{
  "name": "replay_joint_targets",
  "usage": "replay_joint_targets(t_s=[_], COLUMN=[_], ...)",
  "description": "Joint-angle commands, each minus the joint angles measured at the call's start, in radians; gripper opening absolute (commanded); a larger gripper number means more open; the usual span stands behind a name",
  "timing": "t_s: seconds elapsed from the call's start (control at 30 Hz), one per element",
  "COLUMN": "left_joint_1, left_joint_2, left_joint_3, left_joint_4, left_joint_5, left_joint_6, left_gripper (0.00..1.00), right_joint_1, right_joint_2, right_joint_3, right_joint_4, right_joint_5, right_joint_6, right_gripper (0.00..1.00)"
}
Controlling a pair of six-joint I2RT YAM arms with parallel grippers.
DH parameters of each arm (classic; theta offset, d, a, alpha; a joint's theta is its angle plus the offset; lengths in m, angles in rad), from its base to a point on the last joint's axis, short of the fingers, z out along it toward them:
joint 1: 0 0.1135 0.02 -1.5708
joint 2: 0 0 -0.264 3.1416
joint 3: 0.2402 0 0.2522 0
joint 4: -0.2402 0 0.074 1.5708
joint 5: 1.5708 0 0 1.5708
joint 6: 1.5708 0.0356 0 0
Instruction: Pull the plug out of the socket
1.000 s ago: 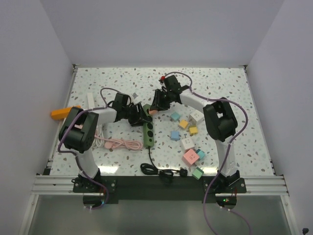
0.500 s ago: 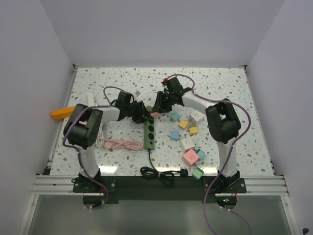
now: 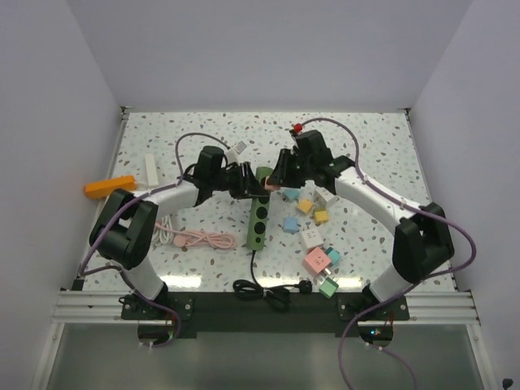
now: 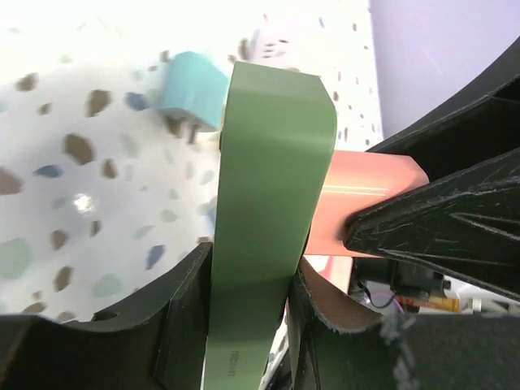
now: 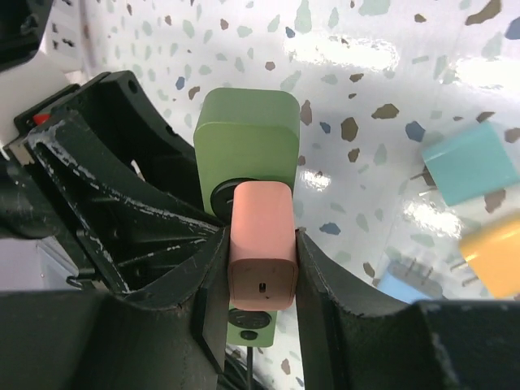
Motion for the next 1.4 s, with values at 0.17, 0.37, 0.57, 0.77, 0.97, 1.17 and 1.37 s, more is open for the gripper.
replay_joint_targets(t_s=[0.17,0.37,0.57,0.77,0.97,1.17,1.37], left_joint_1=[0.066,0.066,0.066,0.066,0.068,0.075,0.108], left_joint_2=[0.047,0.011,-0.020,-0.011,-0.002,0.015,0.053], left_joint_3=[0.004,0.027,0.078,0.084,0.081,0.081,0.096], left_joint_4=[-0.164,-0.152,-0.154,-0.155,-0.166,-0.181,-0.197], left_joint_5=[-0.304,-0.278,-0.226,-0.194,-0.187,-0.187,-0.178], left_joint_6=[-0.004,-0.005,-0.007,0.005,0.024,0.059,0.108], left_gripper=[0.00,0.00,0.00,0.00,0.00,0.00,0.00], right_joint_1=[-0.020,-0.021,-0.044,-0.064,-0.075,-0.083,-0.083], right_joint_2=[-0.360,-0.425,-0.322,-0.173,-0.153,-0.241,-0.359], right_joint_3=[-0.196,-0.262,-0.228,-0.236,-0.268,-0.199,-0.104], right_joint_4=[-0.056,-0.050,-0.203,-0.174,-0.134,-0.241,-0.304], right_joint_5=[0.048,0.081,0.285,0.284,0.238,0.244,0.238], right_joint_6=[0.033,0.047,0.026,-0.022,-0.019,-0.028,-0.095], right_gripper=[0.00,0.00,0.00,0.05,0.59,0.95,0.99])
